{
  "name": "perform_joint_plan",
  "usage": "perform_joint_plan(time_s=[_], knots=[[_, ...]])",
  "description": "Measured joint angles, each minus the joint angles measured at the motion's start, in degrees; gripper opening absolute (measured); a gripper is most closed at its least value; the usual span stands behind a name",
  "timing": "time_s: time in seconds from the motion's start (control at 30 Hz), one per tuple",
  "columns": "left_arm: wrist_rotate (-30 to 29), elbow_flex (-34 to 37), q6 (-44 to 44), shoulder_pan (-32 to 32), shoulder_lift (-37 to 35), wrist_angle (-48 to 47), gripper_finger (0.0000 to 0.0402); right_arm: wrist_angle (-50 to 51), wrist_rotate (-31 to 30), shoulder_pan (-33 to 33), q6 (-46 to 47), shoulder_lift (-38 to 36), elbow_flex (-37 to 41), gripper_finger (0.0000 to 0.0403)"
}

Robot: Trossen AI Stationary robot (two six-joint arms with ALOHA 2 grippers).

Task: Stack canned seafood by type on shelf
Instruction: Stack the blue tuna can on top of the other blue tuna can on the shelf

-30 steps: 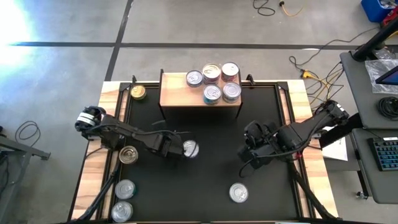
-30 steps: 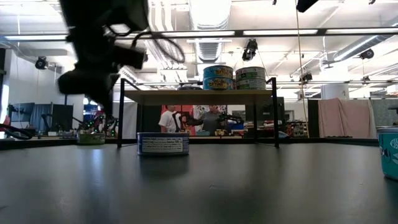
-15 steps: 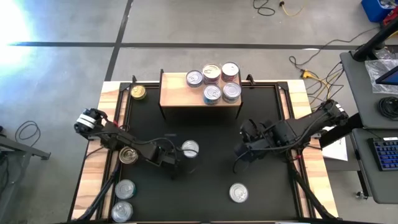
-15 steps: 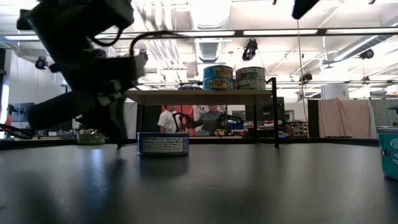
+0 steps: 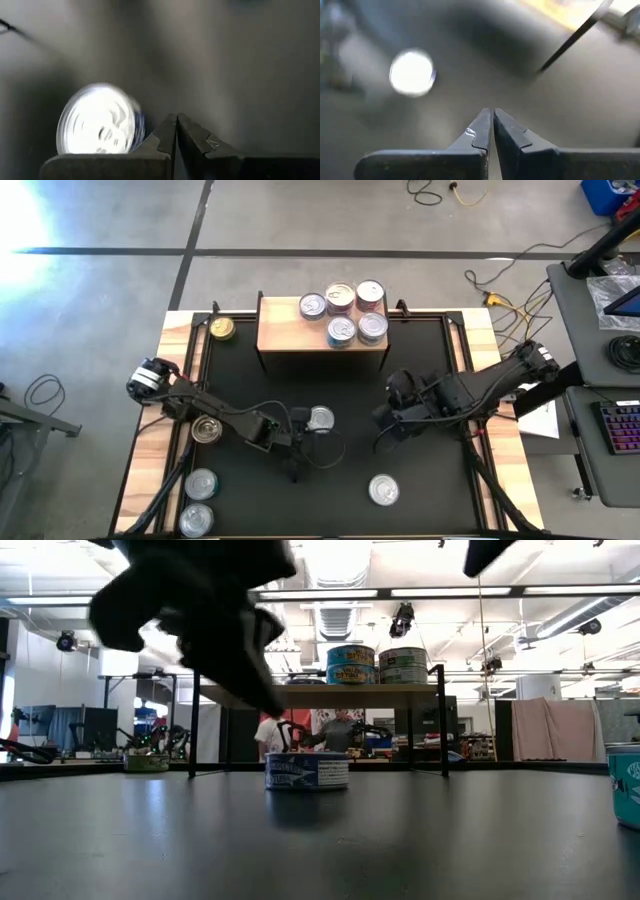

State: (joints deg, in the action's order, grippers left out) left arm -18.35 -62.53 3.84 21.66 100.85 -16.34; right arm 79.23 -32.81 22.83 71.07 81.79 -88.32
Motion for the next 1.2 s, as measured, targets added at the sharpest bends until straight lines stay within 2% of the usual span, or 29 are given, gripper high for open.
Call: perform_joint_plan(time_s=[0.1, 0.17, 0.27, 0.4, 0.6, 0.7, 0.83, 0.97, 1.07, 1.2], knots=[[0.33, 1.61, -1.50, -2.57, -1.30, -4.77, 0.0000, -0.82, 6.96, 0.13, -0.09, 1.62, 0.66, 0.0013], [0.29, 3.37, -3.02, -4.73, -2.25, -7.11, 0.0000, -0.91, 9.38, 0.23, 0.32, 3.42, 0.75, 0.0013], [0.48, 4.21, -3.42, -7.48, -3.79, -7.91, 0.0000, -1.96, 9.99, 0.44, 2.42, 6.41, 0.79, 0.0013], [0.26, 4.58, 0.65, -10.83, -3.80, -11.04, 0.0000, -5.85, 12.18, 1.08, 3.75, 9.44, 0.79, 0.0013], [-0.99, 5.28, 2.74, -13.72, 0.63, -8.46, 0.0000, -9.33, 12.24, 2.81, 1.33, 11.75, -0.47, 0.0013], [0.67, 5.09, 4.12, -13.06, 3.07, -5.85, 0.0000, -9.25, 11.79, 3.48, 1.67, 12.01, -1.23, 0.0013], [2.33, 4.25, 4.50, -8.72, 4.02, -2.68, 0.0000, -8.91, 11.99, 4.71, 5.44, 11.67, -1.24, 0.0013], [3.01, 4.05, 5.27, -4.64, 3.11, -0.67, 0.0000, -8.82, 15.33, 6.63, 7.90, 11.42, -0.86, 0.0013], [3.66, 3.98, 10.06, -3.67, 3.03, -4.53, 0.0000, -8.84, 19.66, 7.33, 8.42, 11.83, -0.09, 0.0013], [2.17, 4.49, 13.81, -3.64, 2.96, -10.54, 0.0009, -9.14, 19.38, 7.67, 9.02, 12.79, 0.55, 0.0013]])
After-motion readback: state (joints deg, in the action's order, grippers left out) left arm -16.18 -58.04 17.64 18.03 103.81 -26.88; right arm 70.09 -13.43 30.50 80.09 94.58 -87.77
